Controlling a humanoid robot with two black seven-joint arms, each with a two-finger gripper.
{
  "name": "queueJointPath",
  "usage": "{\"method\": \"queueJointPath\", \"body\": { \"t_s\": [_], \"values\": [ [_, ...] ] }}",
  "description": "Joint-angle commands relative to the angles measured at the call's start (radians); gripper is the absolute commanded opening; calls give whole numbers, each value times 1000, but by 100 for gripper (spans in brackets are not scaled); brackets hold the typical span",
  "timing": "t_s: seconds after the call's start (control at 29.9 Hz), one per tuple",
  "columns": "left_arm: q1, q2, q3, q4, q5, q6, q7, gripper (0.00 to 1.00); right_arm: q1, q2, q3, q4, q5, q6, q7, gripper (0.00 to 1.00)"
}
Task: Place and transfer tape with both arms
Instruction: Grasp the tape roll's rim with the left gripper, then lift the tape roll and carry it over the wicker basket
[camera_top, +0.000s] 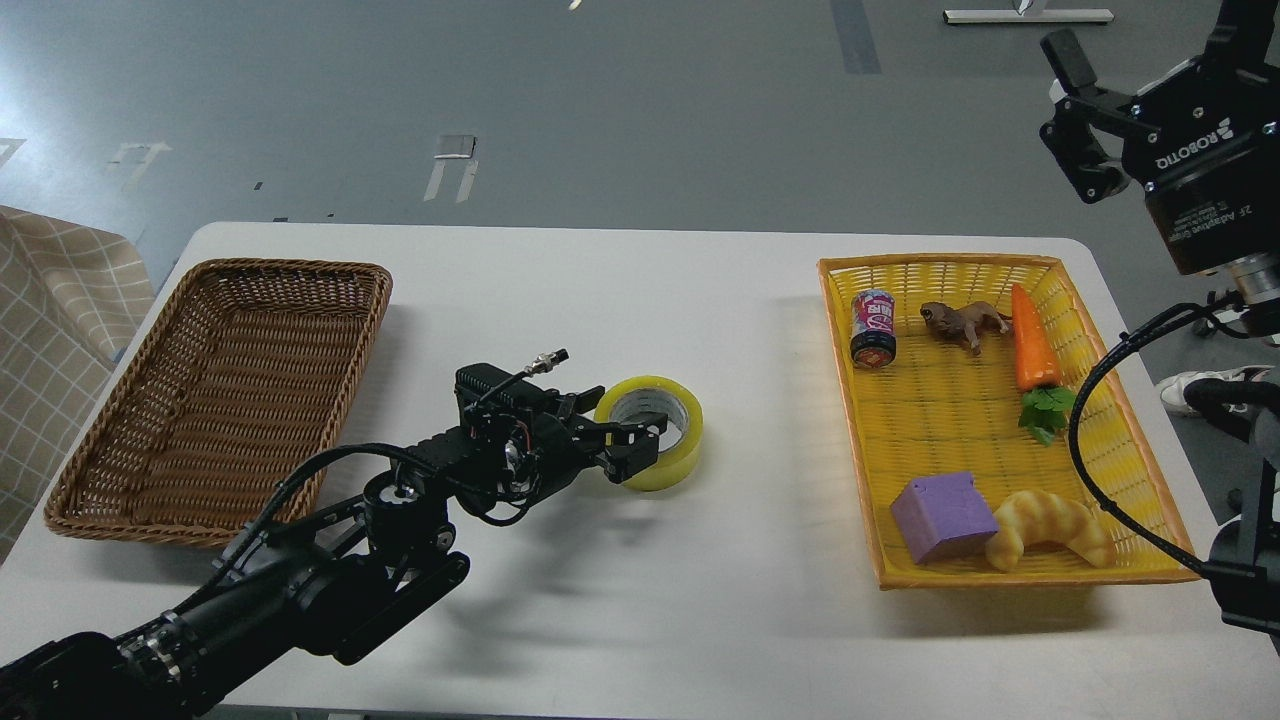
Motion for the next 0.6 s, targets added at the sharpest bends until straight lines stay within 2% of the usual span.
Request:
{"method": "queueJointPath", "body": {
  "t_s": [0.0,0.13,0.3,0.57],
  "values": [
    [0,1,1,9,0,-2,2,0,0,0,2,0,0,0,0,100],
    [0,1,1,10,0,-2,13,0,-2,2,8,0,0,0,0,100],
    [-11,6,1,10,0,-3,51,0,-11,3,8,0,0,0,0,100],
    [-54,9,1,9,0,-2,62,0,-18,9,8,-2,0,0,0,100]
  ]
}}
